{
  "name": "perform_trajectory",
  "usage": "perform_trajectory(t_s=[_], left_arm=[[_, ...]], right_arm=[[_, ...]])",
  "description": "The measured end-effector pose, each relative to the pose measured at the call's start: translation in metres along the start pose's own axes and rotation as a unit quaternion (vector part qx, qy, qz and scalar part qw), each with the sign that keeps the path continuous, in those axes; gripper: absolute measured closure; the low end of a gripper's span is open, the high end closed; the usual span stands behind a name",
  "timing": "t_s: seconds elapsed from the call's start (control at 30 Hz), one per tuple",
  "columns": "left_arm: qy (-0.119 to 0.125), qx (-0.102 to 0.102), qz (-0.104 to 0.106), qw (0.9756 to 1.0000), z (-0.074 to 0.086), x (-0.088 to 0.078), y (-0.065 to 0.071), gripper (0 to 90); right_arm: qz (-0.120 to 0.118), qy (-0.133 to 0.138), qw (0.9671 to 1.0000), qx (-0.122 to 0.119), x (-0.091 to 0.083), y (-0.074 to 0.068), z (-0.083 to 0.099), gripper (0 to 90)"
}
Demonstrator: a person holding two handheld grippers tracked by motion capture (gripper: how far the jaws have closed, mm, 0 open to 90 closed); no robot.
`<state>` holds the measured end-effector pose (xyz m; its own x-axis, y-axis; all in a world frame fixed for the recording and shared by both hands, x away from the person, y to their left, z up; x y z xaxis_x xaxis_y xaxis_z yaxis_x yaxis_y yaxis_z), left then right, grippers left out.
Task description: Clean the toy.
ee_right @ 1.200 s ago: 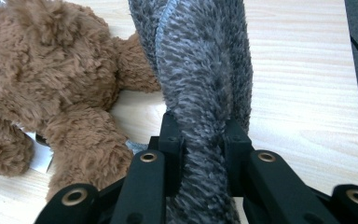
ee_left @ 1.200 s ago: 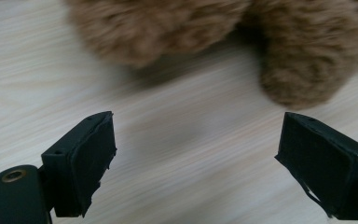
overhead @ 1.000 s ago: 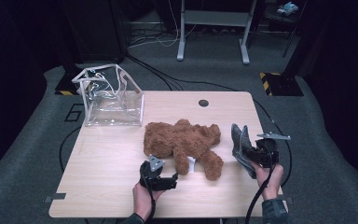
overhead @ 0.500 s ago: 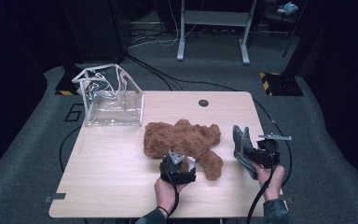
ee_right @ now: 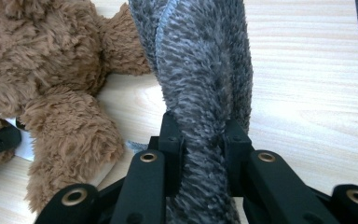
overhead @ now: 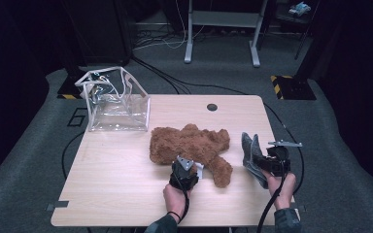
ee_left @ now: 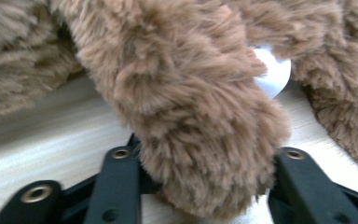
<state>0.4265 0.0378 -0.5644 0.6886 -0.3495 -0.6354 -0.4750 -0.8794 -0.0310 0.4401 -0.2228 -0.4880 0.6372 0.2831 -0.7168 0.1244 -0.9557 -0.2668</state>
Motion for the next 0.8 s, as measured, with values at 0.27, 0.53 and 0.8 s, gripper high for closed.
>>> perform_trajectory(t_s=[0.27, 0.53, 0.8], left_arm=[[0.027, 0.039, 0.010, 0.9988, -0.019, -0.009, -0.010, 71.9], [0.049, 0.067, 0.029, 0.9961, -0.041, -0.014, -0.020, 72.9], [0.070, 0.087, 0.052, 0.9923, -0.068, -0.021, -0.030, 74.0]], right_arm=[[0.002, -0.005, 1.0000, 0.008, 0.001, -0.001, 0.003, 74.8], [-0.002, -0.003, 1.0000, 0.004, 0.002, -0.002, 0.002, 74.7], [0.002, -0.008, 1.0000, 0.002, 0.004, -0.002, 0.002, 74.5]])
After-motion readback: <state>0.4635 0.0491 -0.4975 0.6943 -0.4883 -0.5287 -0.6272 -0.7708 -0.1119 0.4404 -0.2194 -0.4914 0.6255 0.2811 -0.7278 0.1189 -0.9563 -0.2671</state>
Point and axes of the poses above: each handheld gripper's, and its own axes: x roughly forward along the jaws, z roughly out of its underside, y roughly to its right, the point moved 7 cm from there along x, roughly forward along the jaws, and after that the axes turned 8 degrees about x, right-handed, at the moved point
